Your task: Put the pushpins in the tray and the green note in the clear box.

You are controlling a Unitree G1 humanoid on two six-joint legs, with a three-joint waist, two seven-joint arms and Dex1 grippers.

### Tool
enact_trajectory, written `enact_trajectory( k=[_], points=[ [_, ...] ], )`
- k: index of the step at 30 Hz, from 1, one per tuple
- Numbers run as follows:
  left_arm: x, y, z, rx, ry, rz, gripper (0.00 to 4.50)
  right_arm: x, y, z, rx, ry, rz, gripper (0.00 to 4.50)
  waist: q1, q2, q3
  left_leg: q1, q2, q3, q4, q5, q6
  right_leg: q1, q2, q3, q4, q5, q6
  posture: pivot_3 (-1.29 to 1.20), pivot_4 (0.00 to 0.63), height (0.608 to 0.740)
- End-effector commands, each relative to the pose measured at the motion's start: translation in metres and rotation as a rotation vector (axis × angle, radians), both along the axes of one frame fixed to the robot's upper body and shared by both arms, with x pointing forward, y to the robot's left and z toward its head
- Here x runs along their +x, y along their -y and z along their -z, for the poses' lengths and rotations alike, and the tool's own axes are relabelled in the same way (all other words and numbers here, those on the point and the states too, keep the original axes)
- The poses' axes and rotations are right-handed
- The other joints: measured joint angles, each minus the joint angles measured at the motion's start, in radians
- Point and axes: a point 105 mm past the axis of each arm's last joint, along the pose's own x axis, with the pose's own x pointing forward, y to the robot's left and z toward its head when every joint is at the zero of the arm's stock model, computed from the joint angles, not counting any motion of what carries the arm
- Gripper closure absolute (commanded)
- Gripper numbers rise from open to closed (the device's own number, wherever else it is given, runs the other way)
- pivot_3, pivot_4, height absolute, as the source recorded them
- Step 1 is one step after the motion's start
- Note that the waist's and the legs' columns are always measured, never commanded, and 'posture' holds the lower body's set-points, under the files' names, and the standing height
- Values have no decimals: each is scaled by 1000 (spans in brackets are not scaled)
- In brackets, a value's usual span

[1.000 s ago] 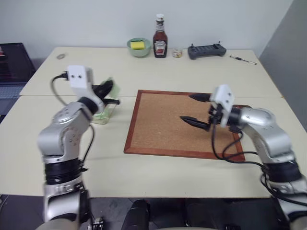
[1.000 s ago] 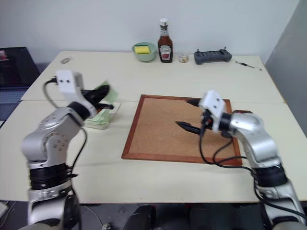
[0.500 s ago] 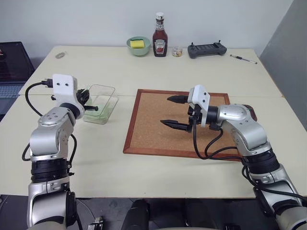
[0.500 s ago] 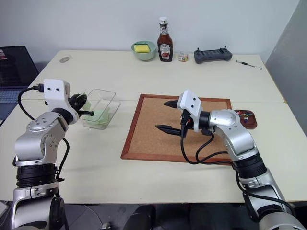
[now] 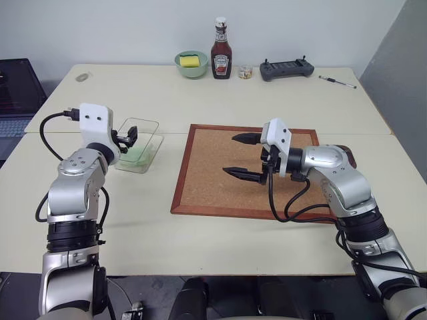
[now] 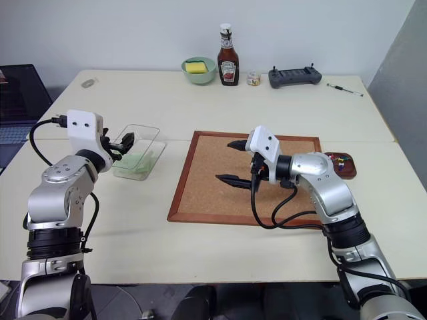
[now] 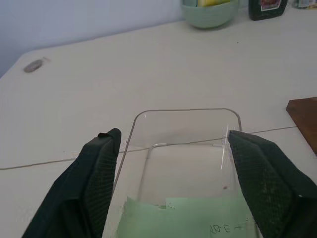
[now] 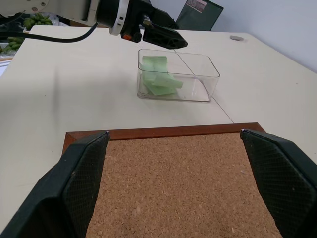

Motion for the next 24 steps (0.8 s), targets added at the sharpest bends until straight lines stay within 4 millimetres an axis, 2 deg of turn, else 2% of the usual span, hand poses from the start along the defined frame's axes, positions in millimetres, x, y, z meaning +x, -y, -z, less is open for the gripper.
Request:
enact_trajectory(
  k=[1, 4, 7, 11, 14, 20, 24],
  points=[
    [-10, 21, -36, -9, 130, 84, 712, -3, 14, -16, 62, 36, 48, 0, 1, 0, 0, 0, 0, 0, 0, 0, 0, 0, 0, 0, 0, 0, 0, 0, 150, 740],
    [-21, 40, -42, -67, 159, 188, 712, 2, 32, -16, 98, 47, 143, 0, 3, 0, 0, 0, 0, 0, 0, 0, 0, 1, 0, 0, 0, 0, 0, 0, 150, 740],
    [-33, 57, -33, -69, 135, 280, 712, 6, 53, -12, 113, 44, 234, 0, 2, 0, 0, 0, 0, 1, 0, 0, 0, 1, -1, 0, 0, 0, 0, 0, 150, 740],
    [-56, 97, -11, -112, 75, 491, 712, 3, 78, 1, 163, 66, 355, 0, 2, 0, 0, 0, 1, 1, -1, 0, 1, 0, 0, 1, 0, 0, 0, 0, 150, 740],
    [-70, 117, 10, -81, 15, 597, 712, -3, 90, 19, 149, 30, 406, 0, 1, 0, 0, 0, 0, 2, -1, -1, 1, 2, 0, 1, 0, 0, 0, 0, 150, 740],
    [-86, 136, 40, -42, -76, 728, 712, -13, 104, 44, 121, -51, 429, 0, -1, 0, 0, 2, 1, 3, 0, -1, 1, 2, 1, 2, 0, 0, 0, 0, 150, 740],
    [-86, 138, 44, -55, -68, 741, 712, -14, 108, 47, 117, -52, 439, 0, -1, 0, 0, 2, 1, 3, 0, -1, 1, 2, 1, 2, 0, 0, 0, 0, 150, 740]
  ],
)
